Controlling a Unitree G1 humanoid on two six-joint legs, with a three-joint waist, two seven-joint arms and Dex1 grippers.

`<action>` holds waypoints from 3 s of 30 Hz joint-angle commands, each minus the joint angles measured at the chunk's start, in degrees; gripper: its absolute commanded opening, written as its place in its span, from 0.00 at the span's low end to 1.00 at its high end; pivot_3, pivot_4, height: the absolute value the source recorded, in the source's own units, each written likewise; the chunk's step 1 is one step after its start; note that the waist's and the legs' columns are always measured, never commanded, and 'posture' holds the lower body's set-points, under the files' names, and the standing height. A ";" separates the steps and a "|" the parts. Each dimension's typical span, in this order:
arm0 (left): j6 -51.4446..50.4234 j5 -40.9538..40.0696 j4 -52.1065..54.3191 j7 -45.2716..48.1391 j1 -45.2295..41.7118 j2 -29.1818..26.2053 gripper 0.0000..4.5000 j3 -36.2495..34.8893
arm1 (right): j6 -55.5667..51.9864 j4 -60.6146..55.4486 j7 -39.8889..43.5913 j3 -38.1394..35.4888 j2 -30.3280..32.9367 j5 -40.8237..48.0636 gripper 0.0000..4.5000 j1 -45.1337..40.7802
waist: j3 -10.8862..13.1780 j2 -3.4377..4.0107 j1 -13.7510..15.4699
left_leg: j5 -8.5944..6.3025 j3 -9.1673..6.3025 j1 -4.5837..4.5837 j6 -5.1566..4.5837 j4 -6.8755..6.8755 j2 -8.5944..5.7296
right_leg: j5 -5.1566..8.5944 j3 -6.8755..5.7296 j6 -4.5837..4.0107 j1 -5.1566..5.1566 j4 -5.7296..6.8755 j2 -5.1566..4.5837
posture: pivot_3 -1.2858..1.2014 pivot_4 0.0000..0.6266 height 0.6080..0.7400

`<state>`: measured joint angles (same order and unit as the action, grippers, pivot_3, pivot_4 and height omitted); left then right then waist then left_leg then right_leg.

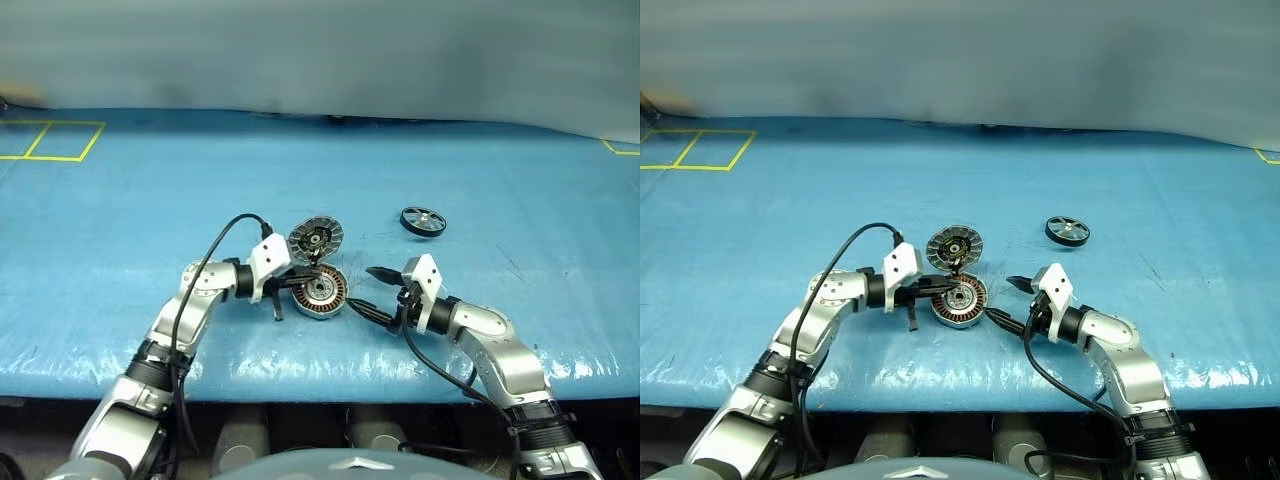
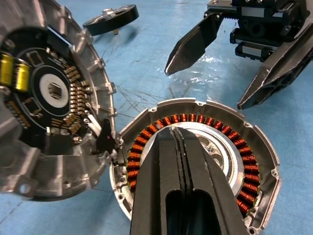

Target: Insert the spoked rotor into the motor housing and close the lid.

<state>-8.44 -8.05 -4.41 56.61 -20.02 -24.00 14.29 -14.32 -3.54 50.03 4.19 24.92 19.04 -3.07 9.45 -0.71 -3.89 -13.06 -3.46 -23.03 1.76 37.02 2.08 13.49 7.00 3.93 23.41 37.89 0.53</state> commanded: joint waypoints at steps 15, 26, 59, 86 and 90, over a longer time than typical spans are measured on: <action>1.78 4.22 -0.25 0.96 -0.94 -3.05 0.00 3.20 | 1.14 -2.18 0.35 0.25 -0.03 0.39 0.99 -1.63 | 0.02 0.00 0.14 | 0.00 0.01 0.00 0.00 0.02 -0.01 | 0.01 0.00 -0.01 0.00 0.00 -0.01 | 0.52 0.24 1.00; 2.12 5.19 -0.52 3.85 -2.13 -4.00 0.00 4.97 | 1.16 -1.96 -0.08 0.36 -0.17 0.13 0.99 -1.11 | 0.02 0.00 0.06 | 0.00 0.01 0.00 0.00 0.01 0.00 | 0.01 0.00 -0.01 0.01 0.00 0.00 | 0.52 0.24 1.00; 2.95 3.63 -2.09 5.72 -4.04 0.66 0.00 4.89 | 1.37 -1.43 -1.09 0.85 -0.23 -0.42 0.99 -0.30 | 0.02 0.00 0.31 | 0.00 0.00 -0.03 0.00 0.03 -0.02 | 0.00 0.00 0.00 0.01 0.00 -0.01 | 0.52 0.24 1.00; 3.56 0.00 -1.76 3.93 -4.45 2.26 0.00 0.97 | 1.56 -1.31 -1.39 0.97 -0.27 -0.65 0.99 -0.46 | 0.02 0.00 0.13 | 0.00 0.00 -0.03 0.00 0.03 -0.01 | 0.00 0.00 0.01 0.01 0.01 0.00 | 0.52 0.24 1.00; 2.52 -0.42 -1.40 5.50 -4.26 2.19 0.00 2.44 | 1.59 -1.24 -1.35 0.99 -0.28 -0.69 0.99 -0.57 | 0.02 0.00 0.16 | 0.00 0.00 -0.03 0.00 0.04 -0.02 | -0.01 0.00 0.02 0.01 0.02 0.00 | 0.52 0.24 1.00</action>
<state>-5.82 -7.75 -8.48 61.43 -23.68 -21.79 16.30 -14.07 -4.03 48.61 5.68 24.74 18.20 -3.20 9.47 -0.72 -3.73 -13.06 -3.46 -23.06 1.76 37.06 2.06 13.48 7.00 3.95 23.41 37.91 0.53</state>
